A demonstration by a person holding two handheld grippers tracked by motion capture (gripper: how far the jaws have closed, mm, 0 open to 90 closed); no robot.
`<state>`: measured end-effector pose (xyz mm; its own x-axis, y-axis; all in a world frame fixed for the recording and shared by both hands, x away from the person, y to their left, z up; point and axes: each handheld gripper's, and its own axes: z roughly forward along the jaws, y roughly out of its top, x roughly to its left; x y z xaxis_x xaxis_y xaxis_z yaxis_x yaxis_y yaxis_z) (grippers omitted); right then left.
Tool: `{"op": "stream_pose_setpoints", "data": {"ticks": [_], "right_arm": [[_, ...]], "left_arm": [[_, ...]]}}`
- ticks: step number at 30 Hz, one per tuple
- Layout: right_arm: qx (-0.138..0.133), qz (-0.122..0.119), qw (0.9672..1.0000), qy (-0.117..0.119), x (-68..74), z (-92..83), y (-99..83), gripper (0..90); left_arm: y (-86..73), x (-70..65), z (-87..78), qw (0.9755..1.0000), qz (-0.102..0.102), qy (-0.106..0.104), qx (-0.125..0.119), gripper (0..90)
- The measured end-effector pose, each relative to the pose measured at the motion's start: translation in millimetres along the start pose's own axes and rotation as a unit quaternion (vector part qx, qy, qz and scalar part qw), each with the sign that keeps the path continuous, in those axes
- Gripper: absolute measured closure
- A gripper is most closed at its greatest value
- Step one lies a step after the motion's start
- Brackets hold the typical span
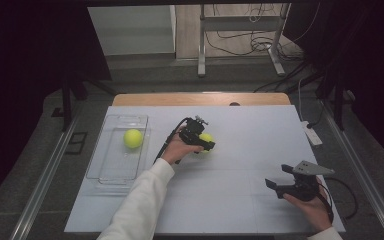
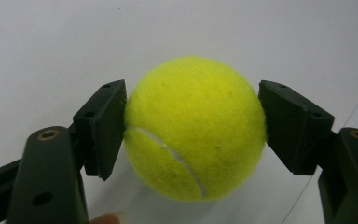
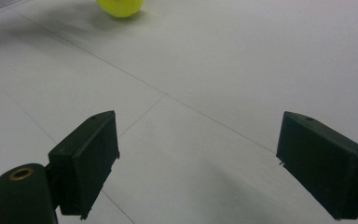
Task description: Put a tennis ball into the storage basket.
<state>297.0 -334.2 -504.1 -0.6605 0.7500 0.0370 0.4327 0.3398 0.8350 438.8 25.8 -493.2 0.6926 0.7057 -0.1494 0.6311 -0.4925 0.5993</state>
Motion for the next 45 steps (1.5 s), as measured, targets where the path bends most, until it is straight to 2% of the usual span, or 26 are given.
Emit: {"op": "stream_pose_setpoints", "data": {"ticks": [12,22,31,40,45], "right_arm": [[-0.001,0.0,1.0,0.0,0.0,-0.2,0.0,13.0],[-0.001,0.001,1.0,0.0,0.0,-0.3,0.1,13.0],[-0.001,0.001,1.0,0.0,0.2,-0.1,0.1,13.0],[-0.001,0.001,1.0,-0.001,0.0,-0.1,0.1,13.0],[-0.001,0.001,1.0,-0.001,0.0,0.0,0.0,13.0]], "left_arm": [[-1.1,-1.1,-8.8,0.9999,-0.002,-0.001,-0.015,28.0],[0.1,-4.2,-22.9,0.9991,0.003,0.002,-0.042,28.0],[1.4,-8.8,-40.5,0.9975,0.011,0.0,-0.07,28.0],[1.6,-8.0,-50.6,0.9963,0.009,0.001,-0.085,28.0],[1.9,-9.5,-57.7,0.9949,0.006,0.0,-0.101,27.9]]}}
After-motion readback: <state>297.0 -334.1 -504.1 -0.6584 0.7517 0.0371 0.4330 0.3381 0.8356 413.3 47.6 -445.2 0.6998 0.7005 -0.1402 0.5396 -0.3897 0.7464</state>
